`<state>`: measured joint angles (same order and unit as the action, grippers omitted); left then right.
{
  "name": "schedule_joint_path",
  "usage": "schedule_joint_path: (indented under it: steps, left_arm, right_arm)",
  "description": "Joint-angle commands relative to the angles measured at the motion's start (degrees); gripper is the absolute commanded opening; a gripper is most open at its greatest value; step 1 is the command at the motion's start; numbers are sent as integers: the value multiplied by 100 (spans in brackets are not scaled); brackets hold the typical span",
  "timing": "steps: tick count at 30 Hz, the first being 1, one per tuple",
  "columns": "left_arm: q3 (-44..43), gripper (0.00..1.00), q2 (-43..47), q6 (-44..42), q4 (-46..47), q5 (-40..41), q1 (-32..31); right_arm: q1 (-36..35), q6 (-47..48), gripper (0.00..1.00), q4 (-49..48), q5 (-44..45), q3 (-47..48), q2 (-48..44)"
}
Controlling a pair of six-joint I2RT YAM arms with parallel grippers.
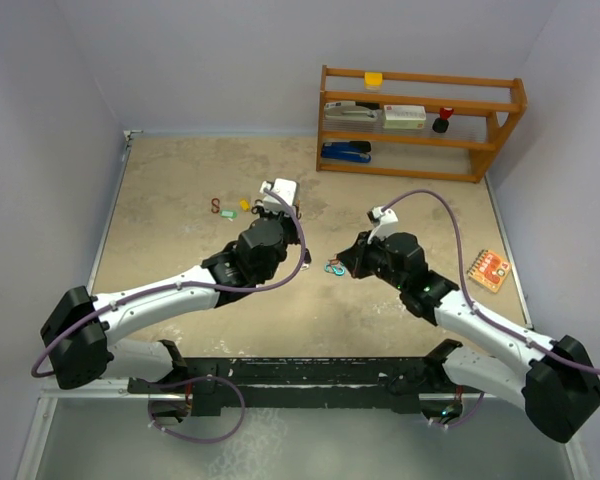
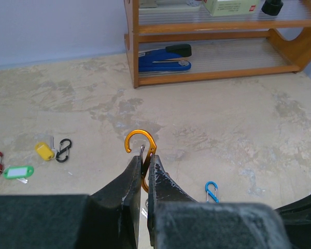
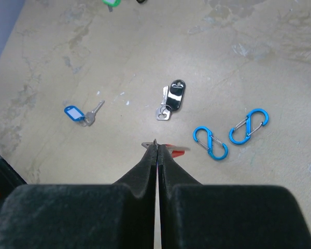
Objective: Put the keys on the keyring
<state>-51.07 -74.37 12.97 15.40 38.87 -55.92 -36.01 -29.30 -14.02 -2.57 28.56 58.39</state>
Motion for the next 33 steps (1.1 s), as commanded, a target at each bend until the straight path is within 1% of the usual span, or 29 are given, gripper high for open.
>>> schedule_joint_path:
  steps: [1,9,18,25,33]
  left_arm:
    - [69,0,-93,84,555,-293,-56]
    - [282,0,-372,-76,1244,-786,-144]
    - [740,0,-541,-545,2154,-1579,-289]
    - [832,0,-810,-836,2440,-1760,-430]
    - [697,0,-1087,-1028,2398,-1554,-588]
  right_arm:
    - [-20,217,0,-329,-141,38,-291]
    - [-20,212,0,-366,-470,283,-504]
    - [-20,70,0,-493,-588,410,-668]
    - [-19,70,0,-426,-578,427,-826]
    - [-18,58,0,-378,-572,419,-898]
